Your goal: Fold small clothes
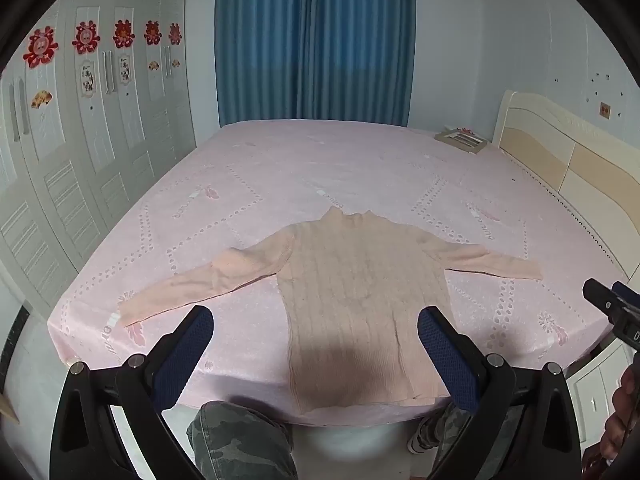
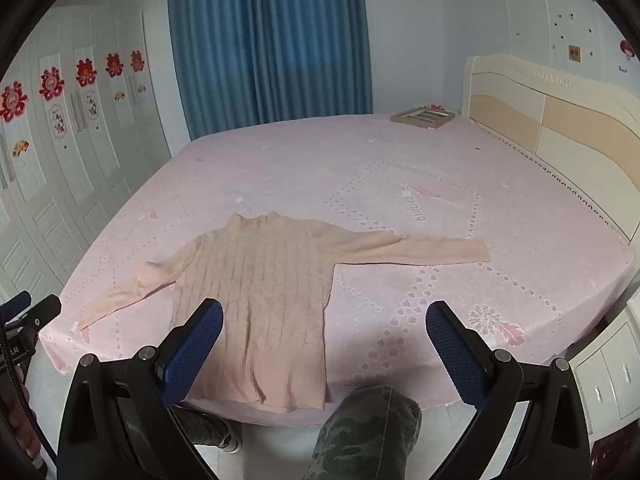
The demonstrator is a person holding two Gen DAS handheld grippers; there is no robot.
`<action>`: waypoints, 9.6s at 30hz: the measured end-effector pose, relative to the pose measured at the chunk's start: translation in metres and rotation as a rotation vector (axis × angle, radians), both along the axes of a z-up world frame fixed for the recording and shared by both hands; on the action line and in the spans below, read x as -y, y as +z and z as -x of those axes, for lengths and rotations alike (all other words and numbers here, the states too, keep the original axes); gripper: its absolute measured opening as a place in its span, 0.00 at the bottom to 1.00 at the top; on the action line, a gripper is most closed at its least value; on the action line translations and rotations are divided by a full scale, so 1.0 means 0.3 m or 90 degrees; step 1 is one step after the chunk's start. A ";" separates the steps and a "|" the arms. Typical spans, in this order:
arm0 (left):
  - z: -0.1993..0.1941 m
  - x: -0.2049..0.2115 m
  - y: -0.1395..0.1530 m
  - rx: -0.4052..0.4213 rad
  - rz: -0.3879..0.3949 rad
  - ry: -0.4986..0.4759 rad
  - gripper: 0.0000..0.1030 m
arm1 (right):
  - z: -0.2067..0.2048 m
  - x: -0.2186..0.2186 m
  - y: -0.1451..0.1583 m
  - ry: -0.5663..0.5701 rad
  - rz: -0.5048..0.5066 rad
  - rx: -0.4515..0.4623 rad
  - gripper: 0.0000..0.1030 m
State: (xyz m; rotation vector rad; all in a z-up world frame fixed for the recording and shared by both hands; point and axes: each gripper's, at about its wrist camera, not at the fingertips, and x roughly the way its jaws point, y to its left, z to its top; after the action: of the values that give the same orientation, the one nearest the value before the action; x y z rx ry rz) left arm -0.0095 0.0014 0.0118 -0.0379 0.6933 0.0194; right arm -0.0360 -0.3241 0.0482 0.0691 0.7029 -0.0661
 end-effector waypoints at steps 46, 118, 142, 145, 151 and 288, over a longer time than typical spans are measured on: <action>0.018 -0.031 0.017 -0.001 0.012 -0.014 1.00 | 0.005 -0.047 0.019 0.017 -0.004 0.004 0.97; -0.529 -1.197 -0.925 -0.080 0.294 0.520 0.17 | -0.863 -0.326 -0.668 0.160 -0.047 -0.062 0.89; -1.217 -0.008 -0.408 -0.054 0.136 0.104 0.10 | -0.947 0.309 -0.722 -0.071 -0.098 0.010 0.89; -1.280 0.237 -0.466 -0.090 0.159 0.016 0.10 | -0.944 0.360 -0.725 -0.080 -0.119 0.004 0.89; -1.304 0.593 -0.656 -0.167 0.135 -0.127 0.10 | -0.920 0.422 -0.711 -0.100 -0.149 0.009 0.89; -1.026 -0.565 -0.865 -0.114 0.319 0.113 0.77 | -1.317 -0.862 -0.689 0.312 0.065 -0.059 0.05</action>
State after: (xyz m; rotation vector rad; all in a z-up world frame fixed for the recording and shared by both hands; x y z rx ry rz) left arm 0.2982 0.1710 -0.2477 -0.5838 0.8580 0.0196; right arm 0.3591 -0.0654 -0.1584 -0.2052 0.7914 0.3664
